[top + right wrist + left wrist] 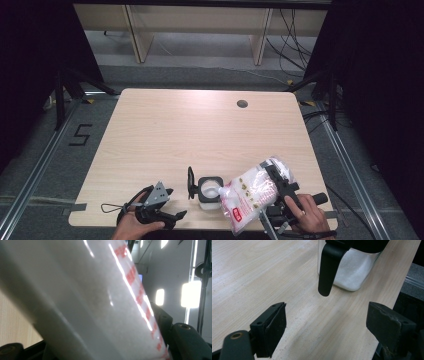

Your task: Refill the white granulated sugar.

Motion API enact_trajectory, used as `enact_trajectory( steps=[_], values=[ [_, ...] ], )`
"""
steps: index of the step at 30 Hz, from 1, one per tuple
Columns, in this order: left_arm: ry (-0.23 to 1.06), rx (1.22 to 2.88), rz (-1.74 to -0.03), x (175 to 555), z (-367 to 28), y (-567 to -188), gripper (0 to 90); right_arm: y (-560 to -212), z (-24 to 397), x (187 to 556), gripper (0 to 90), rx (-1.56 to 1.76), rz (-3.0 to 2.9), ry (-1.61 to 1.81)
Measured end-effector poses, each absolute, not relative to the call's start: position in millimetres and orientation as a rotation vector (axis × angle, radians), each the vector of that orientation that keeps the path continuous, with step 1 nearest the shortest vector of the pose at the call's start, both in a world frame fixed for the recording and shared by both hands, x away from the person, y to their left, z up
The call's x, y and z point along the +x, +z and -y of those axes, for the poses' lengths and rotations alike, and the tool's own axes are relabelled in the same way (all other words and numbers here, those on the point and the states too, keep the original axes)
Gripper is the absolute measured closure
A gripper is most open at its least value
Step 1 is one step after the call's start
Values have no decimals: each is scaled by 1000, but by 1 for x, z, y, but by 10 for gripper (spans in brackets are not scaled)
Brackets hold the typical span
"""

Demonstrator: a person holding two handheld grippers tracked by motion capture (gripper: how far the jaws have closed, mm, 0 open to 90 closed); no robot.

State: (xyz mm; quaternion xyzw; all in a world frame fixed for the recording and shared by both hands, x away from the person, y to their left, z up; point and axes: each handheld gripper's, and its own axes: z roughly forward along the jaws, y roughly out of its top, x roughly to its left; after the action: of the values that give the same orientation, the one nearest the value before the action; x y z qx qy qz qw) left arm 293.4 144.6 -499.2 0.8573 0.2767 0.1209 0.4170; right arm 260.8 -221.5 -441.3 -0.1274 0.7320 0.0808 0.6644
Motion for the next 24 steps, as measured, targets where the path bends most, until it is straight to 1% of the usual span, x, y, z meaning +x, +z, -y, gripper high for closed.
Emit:
enact_trajectory(
  steps=[3,4,12,15,24],
  values=[
    [300,2133,-705,293,-143,-500,161,-442,222,261,445,-290,-1654,182],
    [305,2153,-693,294,-145,-499,161,-442,222,261,445,-291,-1655,180],
    [300,2133,-706,293,-143,-500,161,-439,221,260,446,-318,-1638,155],
    [301,2154,-711,293,-145,-499,162,-439,221,260,446,-319,-1641,153],
    [297,2146,-705,293,-144,-500,161,-439,221,261,447,-322,-1637,155]
  ],
)
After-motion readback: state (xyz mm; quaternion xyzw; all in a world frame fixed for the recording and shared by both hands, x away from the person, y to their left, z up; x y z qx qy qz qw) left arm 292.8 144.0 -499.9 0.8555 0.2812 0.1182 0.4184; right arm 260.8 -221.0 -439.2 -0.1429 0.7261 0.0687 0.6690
